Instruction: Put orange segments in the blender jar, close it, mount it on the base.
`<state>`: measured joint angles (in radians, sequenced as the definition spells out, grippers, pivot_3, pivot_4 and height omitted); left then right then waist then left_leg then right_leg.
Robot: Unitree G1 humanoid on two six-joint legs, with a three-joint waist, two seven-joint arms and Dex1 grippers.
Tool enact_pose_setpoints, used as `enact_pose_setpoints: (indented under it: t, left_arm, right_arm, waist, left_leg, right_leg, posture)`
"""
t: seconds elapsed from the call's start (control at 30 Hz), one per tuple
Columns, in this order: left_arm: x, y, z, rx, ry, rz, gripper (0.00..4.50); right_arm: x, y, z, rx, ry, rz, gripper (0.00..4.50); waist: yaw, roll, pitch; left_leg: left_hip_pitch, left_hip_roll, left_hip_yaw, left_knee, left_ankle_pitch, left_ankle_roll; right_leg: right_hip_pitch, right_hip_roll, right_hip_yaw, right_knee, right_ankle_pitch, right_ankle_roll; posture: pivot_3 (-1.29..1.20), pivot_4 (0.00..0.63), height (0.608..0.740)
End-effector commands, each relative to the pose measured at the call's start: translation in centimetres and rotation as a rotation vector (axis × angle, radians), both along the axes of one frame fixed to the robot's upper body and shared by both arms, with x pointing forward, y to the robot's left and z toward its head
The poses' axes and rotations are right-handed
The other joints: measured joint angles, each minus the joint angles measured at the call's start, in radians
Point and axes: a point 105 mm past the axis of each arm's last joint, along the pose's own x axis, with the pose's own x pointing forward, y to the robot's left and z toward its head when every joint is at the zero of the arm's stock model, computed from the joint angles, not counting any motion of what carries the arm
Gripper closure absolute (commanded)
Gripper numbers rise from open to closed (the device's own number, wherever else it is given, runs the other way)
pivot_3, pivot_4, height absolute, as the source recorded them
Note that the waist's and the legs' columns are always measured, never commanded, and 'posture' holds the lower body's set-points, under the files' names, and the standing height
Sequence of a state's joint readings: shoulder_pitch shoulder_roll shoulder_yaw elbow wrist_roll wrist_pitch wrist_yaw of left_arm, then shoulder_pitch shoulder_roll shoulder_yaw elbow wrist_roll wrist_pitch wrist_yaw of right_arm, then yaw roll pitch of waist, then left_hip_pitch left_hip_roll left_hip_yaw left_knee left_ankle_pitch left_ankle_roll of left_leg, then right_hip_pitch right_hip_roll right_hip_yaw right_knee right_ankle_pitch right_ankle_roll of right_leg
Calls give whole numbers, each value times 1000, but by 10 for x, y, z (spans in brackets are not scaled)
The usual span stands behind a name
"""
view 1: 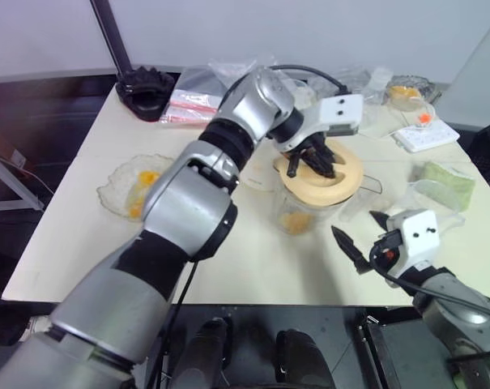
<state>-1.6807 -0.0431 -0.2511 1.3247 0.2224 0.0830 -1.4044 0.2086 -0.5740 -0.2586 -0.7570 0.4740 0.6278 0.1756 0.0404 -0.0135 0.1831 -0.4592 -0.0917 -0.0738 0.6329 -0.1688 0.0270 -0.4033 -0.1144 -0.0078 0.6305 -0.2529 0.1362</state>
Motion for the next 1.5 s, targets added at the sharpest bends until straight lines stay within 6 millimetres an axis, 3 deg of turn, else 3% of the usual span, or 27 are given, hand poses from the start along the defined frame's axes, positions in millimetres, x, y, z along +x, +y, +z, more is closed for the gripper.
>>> enact_pose_setpoints:
  t: [0.03,0.3,0.6,0.7,0.87,0.9,1.27,1.5]
  left_arm:
    - [-5,-4,-9,-10,97,12,4225]
    - [-3,-3,-15,-14,95,33,4225]
    - [-1,2,-23,10,86,18,4225]
    - [-1,3,-23,14,80,17,4225]
    - [0,4,-22,12,76,22,4225]
    - [0,5,-23,13,77,23,4225]
    - [1,5,-28,-35,125,45,4225]
    - [9,1,-40,-34,128,158,4225]
  right_arm:
    - [11,-22,3,-58,-74,-120,0]
    - [37,-27,-29,-47,-56,-159,0]
    - [75,-25,-43,-15,-99,-179,0]
    - [80,-27,-40,-11,-123,-196,862]
    - [81,-25,-37,-7,-141,-191,3406]
    - [80,-24,-37,-4,-141,-190,3528]
    - [82,-13,-44,24,-118,-180,3538]
    - [83,-11,-47,28,-108,-175,3538]
  waist:
    - [-1,0,0]
    - [-3,2,-1]
    - [-3,3,-1]
    - [-3,3,-1]
    - [-4,5,-2]
    - [-2,5,-2]
    - [-5,5,-2]
    - [-4,5,-2]
  left_leg:
    - [0,0,0,0,0,0]
    - [1,0,0,-1,0,0]
    - [11,-1,0,-2,0,-1]
    - [14,-1,0,-4,-1,-2]
    - [14,-1,0,-4,0,-1]
    - [16,-1,0,-4,-1,-2]
    - [17,-1,-1,-4,-1,-3]
    - [17,-1,-1,-4,-1,-3]
  right_leg:
    - [0,0,0,0,0,0]
    - [-1,0,0,1,0,0]
    - [8,0,0,0,0,0]
    - [10,0,0,0,0,0]
    - [10,-1,0,0,0,0]
    - [12,-1,1,0,0,0]
    - [12,0,1,0,-1,0]
    - [12,0,1,0,-1,1]
  posture:
    - [0,150,740]
    - [0,150,740]
    - [0,150,740]
    - [0,150,740]
    - [0,150,740]
    - [0,150,740]
    - [0,150,740]
    - [0,150,740]
